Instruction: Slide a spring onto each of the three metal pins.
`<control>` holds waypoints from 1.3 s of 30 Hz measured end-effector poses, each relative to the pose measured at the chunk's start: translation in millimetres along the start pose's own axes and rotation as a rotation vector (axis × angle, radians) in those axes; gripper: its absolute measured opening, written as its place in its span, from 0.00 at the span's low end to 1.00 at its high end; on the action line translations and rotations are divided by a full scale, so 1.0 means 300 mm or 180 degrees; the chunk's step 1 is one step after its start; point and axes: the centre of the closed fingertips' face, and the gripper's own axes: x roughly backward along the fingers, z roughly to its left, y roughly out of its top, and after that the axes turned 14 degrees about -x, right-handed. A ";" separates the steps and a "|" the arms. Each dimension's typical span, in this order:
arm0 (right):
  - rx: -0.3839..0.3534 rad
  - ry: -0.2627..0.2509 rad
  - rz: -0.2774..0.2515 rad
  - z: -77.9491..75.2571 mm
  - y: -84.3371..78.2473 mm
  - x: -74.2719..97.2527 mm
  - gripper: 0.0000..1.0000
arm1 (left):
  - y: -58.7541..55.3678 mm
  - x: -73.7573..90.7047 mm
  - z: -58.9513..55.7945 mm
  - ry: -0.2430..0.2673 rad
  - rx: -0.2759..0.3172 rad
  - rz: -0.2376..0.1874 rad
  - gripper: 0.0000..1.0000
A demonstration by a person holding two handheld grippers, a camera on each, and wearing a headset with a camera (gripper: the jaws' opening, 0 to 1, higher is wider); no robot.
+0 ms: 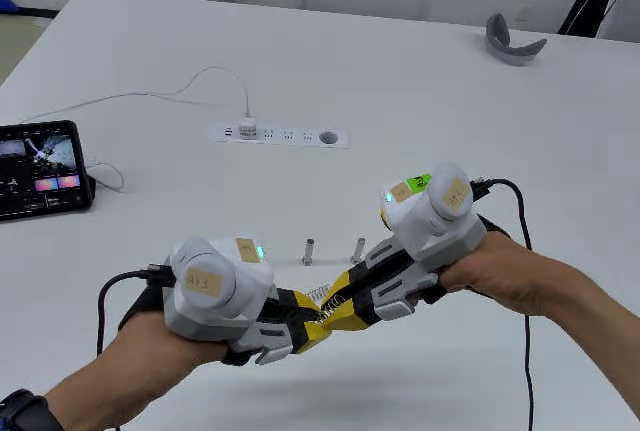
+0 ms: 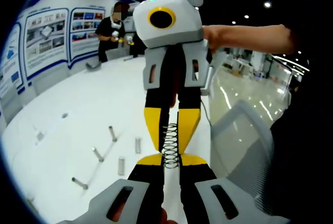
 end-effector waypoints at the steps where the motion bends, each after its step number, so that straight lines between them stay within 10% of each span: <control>1: 0.0012 -0.0003 0.0004 0.001 0.000 0.001 0.13 | 0.001 -0.001 0.000 -0.0005 -0.0002 -0.0002 0.09; 18: 0.0099 -0.0040 0.0113 -0.004 -0.021 -0.009 0.12 | -0.017 -0.018 -0.005 -0.0061 0.0025 -0.0047 0.11; 39: -0.0014 -0.0162 0.0066 -0.066 -0.035 -0.048 0.12 | -0.126 0.083 0.082 0.0445 0.0464 -0.0179 0.23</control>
